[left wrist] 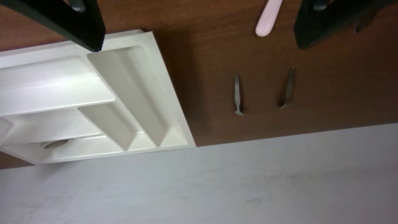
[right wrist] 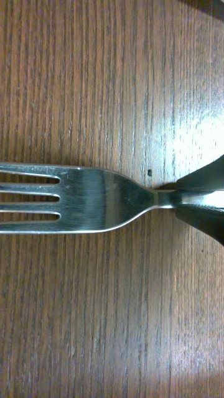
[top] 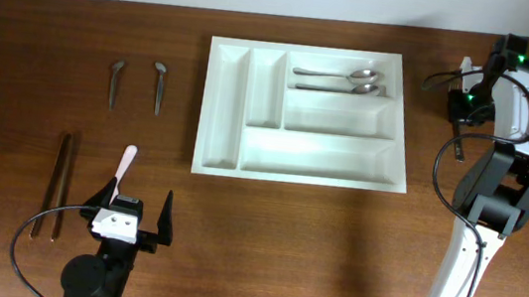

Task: Pack container
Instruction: 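Lower and grasp the fork handle with the right gripper, then carry the fork into the tray's middle-right compartment and lower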

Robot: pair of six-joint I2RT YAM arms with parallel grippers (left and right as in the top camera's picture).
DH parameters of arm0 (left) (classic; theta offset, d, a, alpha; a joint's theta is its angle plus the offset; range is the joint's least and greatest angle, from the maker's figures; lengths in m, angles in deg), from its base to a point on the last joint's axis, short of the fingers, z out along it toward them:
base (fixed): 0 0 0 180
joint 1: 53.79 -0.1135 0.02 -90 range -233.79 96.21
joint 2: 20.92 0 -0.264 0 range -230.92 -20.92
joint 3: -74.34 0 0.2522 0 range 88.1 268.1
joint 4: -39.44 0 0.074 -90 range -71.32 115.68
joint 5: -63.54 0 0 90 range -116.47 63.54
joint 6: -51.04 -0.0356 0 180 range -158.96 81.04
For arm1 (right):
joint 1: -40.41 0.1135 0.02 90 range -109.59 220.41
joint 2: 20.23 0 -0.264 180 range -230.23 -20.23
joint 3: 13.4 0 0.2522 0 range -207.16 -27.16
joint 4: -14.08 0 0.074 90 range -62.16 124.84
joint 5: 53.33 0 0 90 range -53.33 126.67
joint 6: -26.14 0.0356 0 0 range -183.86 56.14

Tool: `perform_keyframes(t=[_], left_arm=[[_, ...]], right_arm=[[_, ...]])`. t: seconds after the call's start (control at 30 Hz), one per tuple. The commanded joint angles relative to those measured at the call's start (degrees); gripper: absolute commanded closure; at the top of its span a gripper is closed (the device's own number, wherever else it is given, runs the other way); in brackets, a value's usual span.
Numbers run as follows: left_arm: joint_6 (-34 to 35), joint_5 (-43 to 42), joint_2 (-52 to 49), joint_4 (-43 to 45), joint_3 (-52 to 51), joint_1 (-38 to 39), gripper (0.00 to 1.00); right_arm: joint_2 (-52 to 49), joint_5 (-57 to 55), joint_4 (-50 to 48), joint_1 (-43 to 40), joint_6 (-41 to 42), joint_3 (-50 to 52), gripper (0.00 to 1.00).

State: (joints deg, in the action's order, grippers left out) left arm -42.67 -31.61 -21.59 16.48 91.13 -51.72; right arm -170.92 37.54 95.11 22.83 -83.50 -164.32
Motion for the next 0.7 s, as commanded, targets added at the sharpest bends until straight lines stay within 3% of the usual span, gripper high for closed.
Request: perform_keyframes(t=[0.0,0.33,0.67], left_arm=[[-0.9,0.4,0.4,0.2,-0.4,-0.4,0.01],[-0.9,0.4,0.4,0.2,-0.4,-0.4,0.01],[-0.9,0.4,0.4,0.2,-0.4,-0.4,0.01]], right_arm=[[-1.8,-1.5,-0.3,0.0,0.2,2.2,0.96],[-1.5,-1.1,1.2,1.0,4.4,-2.5,0.96],[0.9,1.8,12.5,4.3,15.7,-27.7,0.96]])
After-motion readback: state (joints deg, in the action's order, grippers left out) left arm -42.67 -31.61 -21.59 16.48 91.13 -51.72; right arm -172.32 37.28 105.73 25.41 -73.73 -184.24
